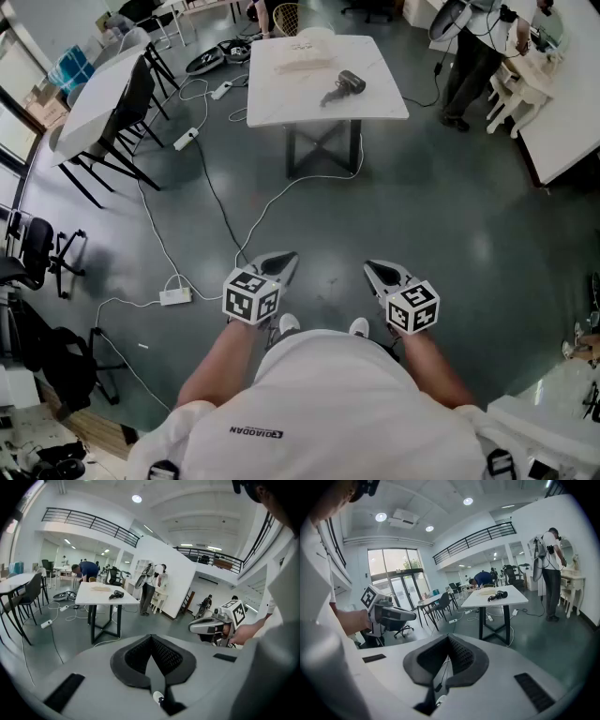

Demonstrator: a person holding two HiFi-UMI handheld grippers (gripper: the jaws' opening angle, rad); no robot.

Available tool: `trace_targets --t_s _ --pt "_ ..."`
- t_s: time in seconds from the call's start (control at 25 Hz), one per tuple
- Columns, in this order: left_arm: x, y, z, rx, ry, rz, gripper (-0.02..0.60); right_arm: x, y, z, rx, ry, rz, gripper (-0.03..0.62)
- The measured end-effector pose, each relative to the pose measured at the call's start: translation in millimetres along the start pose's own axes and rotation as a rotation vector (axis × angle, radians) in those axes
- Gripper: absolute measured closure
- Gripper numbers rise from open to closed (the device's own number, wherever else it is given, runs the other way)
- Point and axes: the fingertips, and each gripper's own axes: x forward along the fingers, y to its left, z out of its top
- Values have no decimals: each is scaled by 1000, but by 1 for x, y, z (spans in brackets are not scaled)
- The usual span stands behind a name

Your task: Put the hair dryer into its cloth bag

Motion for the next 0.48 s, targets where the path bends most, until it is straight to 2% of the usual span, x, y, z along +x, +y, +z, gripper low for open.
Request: trace_targets --t_s 0.48 --pt "-7 7 2 9 -21 -15 555 10 12 6 -17 -14 5 574"
